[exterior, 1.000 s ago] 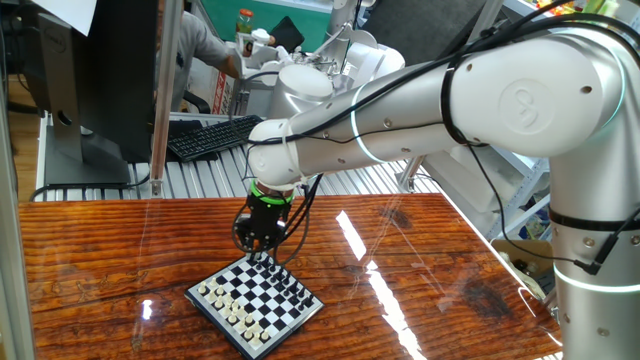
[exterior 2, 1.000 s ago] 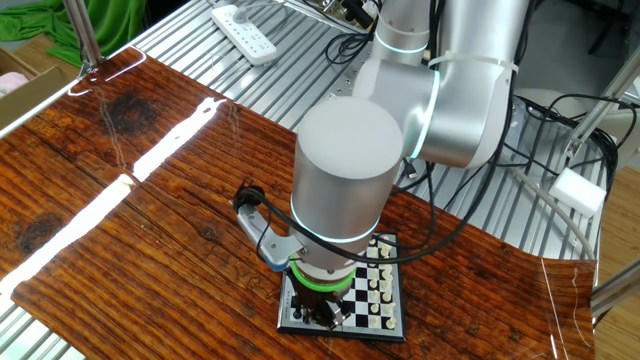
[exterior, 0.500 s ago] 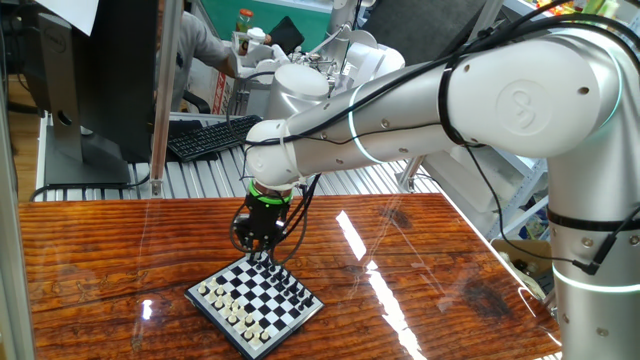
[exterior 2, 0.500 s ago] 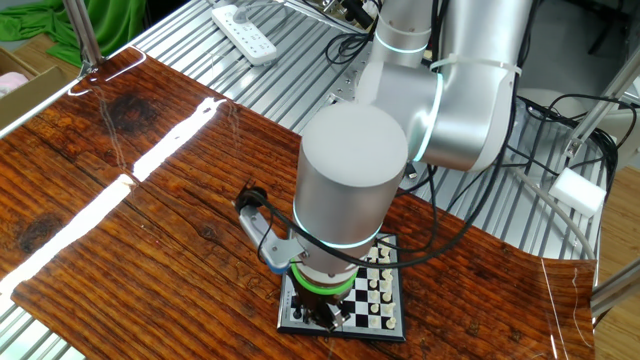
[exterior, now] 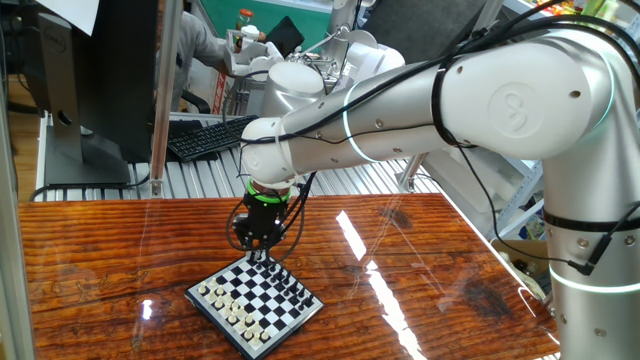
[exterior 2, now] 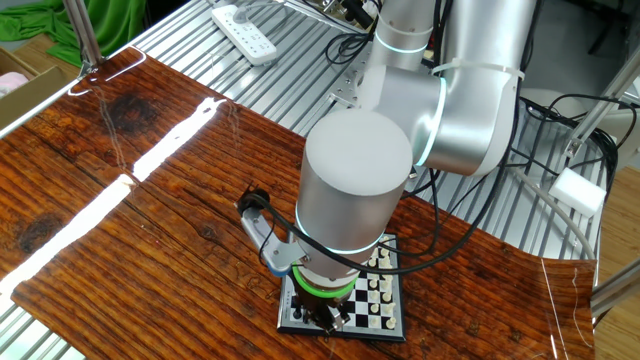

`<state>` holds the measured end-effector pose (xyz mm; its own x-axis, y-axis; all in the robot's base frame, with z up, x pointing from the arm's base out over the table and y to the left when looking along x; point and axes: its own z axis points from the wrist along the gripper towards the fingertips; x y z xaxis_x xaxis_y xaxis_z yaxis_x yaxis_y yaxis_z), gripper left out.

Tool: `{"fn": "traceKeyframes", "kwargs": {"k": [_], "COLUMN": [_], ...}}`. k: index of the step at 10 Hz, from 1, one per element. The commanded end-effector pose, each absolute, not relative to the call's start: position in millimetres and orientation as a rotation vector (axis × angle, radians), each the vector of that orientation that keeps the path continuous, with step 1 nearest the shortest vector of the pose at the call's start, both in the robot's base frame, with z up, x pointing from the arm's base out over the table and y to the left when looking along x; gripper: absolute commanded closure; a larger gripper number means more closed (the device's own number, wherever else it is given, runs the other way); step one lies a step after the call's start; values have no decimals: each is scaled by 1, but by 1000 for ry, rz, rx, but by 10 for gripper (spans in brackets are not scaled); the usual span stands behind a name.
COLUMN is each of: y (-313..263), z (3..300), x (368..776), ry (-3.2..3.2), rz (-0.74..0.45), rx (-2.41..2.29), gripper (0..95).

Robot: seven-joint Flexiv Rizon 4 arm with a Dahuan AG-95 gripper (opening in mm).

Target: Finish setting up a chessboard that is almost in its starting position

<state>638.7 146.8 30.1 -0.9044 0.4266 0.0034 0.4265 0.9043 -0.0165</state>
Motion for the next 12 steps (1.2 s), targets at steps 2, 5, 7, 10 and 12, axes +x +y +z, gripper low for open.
{"fn": "traceKeyframes", "kwargs": {"k": [2, 5, 7, 10, 12], "y": [147, 147, 146, 145, 144], "z": [30, 30, 32, 33, 33], "x": [639, 639, 638, 634, 632], "ry": [-3056, -3058, -3055, -3057, -3058], "rz": [24, 25, 22, 12, 12], "rx": [-679, -668, -665, -667, -668], "gripper": [950, 950, 950, 950, 950]}}
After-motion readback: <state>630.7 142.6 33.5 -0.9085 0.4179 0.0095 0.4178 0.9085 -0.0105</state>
